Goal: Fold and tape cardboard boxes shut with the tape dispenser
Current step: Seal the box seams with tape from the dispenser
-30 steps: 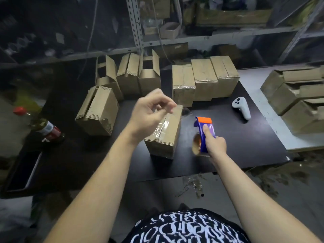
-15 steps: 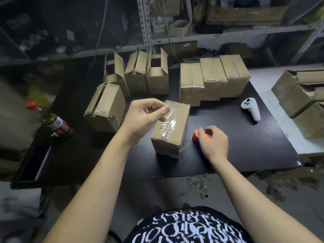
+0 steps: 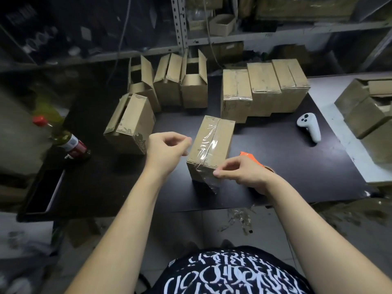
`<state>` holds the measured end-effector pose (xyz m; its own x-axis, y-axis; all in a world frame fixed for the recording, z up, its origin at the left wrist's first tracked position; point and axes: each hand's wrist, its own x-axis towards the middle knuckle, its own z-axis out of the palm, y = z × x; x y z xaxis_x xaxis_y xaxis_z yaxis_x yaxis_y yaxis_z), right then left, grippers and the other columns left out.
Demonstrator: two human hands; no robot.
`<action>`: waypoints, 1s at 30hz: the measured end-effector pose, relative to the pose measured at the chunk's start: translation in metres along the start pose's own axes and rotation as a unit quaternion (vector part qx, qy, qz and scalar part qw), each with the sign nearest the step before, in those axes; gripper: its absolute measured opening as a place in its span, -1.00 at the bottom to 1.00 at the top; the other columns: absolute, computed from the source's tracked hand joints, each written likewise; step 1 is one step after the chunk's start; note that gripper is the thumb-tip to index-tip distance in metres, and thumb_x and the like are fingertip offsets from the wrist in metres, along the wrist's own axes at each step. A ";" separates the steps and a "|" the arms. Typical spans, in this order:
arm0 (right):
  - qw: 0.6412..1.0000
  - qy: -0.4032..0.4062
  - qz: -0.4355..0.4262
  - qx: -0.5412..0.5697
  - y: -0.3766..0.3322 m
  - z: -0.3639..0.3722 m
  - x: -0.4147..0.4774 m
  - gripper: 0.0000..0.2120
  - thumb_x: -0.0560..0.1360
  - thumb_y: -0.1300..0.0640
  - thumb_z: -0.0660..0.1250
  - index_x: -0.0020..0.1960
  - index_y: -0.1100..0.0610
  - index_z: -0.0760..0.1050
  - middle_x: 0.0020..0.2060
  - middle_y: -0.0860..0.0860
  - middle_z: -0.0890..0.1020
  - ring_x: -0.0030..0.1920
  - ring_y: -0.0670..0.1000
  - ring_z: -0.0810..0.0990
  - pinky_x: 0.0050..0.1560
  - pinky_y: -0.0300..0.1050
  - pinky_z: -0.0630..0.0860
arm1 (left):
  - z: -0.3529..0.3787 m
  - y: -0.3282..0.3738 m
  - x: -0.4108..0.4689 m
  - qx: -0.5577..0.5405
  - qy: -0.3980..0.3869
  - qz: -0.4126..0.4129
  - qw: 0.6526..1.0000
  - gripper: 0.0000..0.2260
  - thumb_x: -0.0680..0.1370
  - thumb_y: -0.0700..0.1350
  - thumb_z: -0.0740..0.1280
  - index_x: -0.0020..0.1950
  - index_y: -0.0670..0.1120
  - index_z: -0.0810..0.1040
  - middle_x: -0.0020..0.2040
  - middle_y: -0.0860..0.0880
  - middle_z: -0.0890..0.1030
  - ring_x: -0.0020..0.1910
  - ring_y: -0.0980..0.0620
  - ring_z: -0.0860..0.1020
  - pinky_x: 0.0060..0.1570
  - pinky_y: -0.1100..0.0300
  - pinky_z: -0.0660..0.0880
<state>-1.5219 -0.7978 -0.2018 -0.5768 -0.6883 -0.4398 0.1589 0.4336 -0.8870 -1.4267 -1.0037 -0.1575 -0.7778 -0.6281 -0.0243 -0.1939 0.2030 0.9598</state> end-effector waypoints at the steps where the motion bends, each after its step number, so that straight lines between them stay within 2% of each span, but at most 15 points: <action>1: 1.000 0.004 0.010 0.005 0.004 0.000 0.000 -0.83 0.48 -0.01 0.55 -0.08 0.10 0.73 -0.17 -0.09 0.73 -0.09 -0.12 0.62 -0.13 -0.30 0.42 | 0.000 -0.005 0.001 -0.007 0.011 -0.013 1.000 -0.92 0.48 -0.20 0.53 -0.21 -0.09 0.74 -0.27 -0.12 0.71 -0.34 0.00 0.66 -0.18 0.07 0.63; 3: 0.999 0.031 0.041 0.019 0.009 0.001 -0.001 -0.80 0.46 -0.06 0.56 -0.11 0.08 0.73 -0.24 -0.11 0.70 -0.12 -0.09 0.56 -0.17 -0.22 0.37 | 0.000 -0.015 0.001 -0.019 0.030 -0.042 0.998 -0.94 0.48 -0.19 0.54 -0.19 -0.08 0.74 -0.25 -0.12 0.71 -0.32 -0.02 0.67 -0.18 0.10 0.63; 5: 0.994 0.071 0.070 0.044 0.013 0.000 -0.001 -0.80 0.46 -0.05 0.56 -0.10 0.09 0.74 -0.27 -0.14 0.69 -0.14 -0.09 0.52 -0.20 -0.22 0.37 | 0.001 -0.022 0.001 -0.031 0.049 -0.071 0.996 -0.95 0.48 -0.18 0.54 -0.18 -0.08 0.74 -0.26 -0.09 0.71 -0.31 -0.03 0.68 -0.20 0.15 0.59; 8: 0.982 0.106 0.100 0.119 0.016 0.000 0.000 -0.88 0.50 0.03 0.54 -0.05 0.09 0.74 -0.27 -0.15 0.69 -0.16 -0.10 0.53 -0.17 -0.23 0.42 | 0.008 -0.031 -0.001 -0.055 0.063 -0.111 0.990 -0.97 0.50 -0.18 0.54 -0.12 -0.12 0.74 -0.23 -0.07 0.72 -0.29 -0.02 0.70 -0.28 0.26 0.53; 11: 0.970 0.137 0.121 0.159 0.016 0.001 0.001 -0.95 0.53 0.12 0.51 -0.05 0.10 0.73 -0.34 -0.14 0.66 -0.23 -0.14 0.54 -0.28 -0.27 0.44 | 0.014 -0.040 -0.002 -0.072 0.087 -0.148 0.983 -0.94 0.50 -0.19 0.53 -0.18 -0.14 0.73 -0.25 -0.10 0.70 -0.35 0.04 0.68 -0.38 0.35 0.46; 14: 0.966 0.185 0.105 0.144 0.018 0.003 0.001 -0.97 0.52 0.14 0.52 -0.10 0.07 0.71 -0.30 -0.11 0.70 -0.22 -0.14 0.64 -0.16 -0.23 0.47 | 0.018 -0.047 -0.004 -0.082 0.085 -0.172 0.978 -0.90 0.51 -0.20 0.51 -0.21 -0.16 0.71 -0.28 -0.13 0.68 -0.39 0.08 0.66 -0.46 0.41 0.41; 16: 0.967 0.201 0.077 0.140 0.017 0.004 0.001 -0.95 0.50 0.17 0.54 -0.08 0.14 0.71 -0.25 0.00 0.71 -0.22 -0.10 0.71 -0.19 -0.24 0.46 | 0.019 -0.050 -0.005 -0.087 0.089 -0.180 0.976 -0.90 0.50 -0.20 0.52 -0.20 -0.18 0.71 -0.29 -0.14 0.68 -0.40 0.10 0.66 -0.46 0.39 0.42; 19: 0.960 0.249 0.035 0.121 0.017 0.005 0.002 -0.81 0.43 0.23 0.60 -0.03 0.29 0.68 -0.31 0.09 0.71 -0.28 -0.02 0.73 -0.26 -0.21 0.46 | 0.021 -0.054 -0.004 -0.093 0.097 -0.180 0.974 -0.91 0.50 -0.21 0.53 -0.14 -0.23 0.72 -0.27 -0.15 0.69 -0.42 0.11 0.65 -0.47 0.41 0.42; 24: 0.951 0.294 0.031 0.084 0.016 0.009 0.006 -0.74 0.37 0.23 0.65 -0.05 0.27 0.63 -0.38 0.09 0.71 -0.39 -0.09 0.67 -0.31 -0.26 0.56 | 0.024 -0.061 -0.001 -0.088 0.103 -0.183 0.974 -0.91 0.50 -0.19 0.53 -0.16 -0.21 0.73 -0.31 -0.11 0.69 -0.41 0.10 0.64 -0.48 0.41 0.41; 27: 0.952 0.291 0.028 0.088 0.012 0.011 0.005 -0.70 0.38 0.25 0.63 -0.03 0.33 0.58 -0.40 0.10 0.71 -0.39 -0.07 0.70 -0.38 -0.32 0.52 | 0.022 -0.063 0.002 -0.084 0.104 -0.182 0.974 -0.92 0.50 -0.18 0.54 -0.16 -0.18 0.73 -0.30 -0.08 0.70 -0.39 0.08 0.65 -0.44 0.38 0.44; 30: 0.952 0.292 0.023 0.084 0.004 0.014 0.002 -0.73 0.42 0.26 0.61 -0.03 0.29 0.54 -0.34 0.16 0.70 -0.47 -0.17 0.64 -0.47 -0.44 0.40 | 0.021 -0.068 0.007 -0.085 0.103 -0.181 0.974 -0.93 0.48 -0.19 0.55 -0.19 -0.15 0.74 -0.33 -0.05 0.69 -0.38 0.06 0.65 -0.31 0.26 0.53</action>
<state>-1.5110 -0.8060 -0.2088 -0.9052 -0.2087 -0.3701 0.2936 0.3224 -0.8999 -1.4314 -1.0061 -0.2285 -0.5372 -0.7764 -0.3296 -0.3184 -0.1752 0.9316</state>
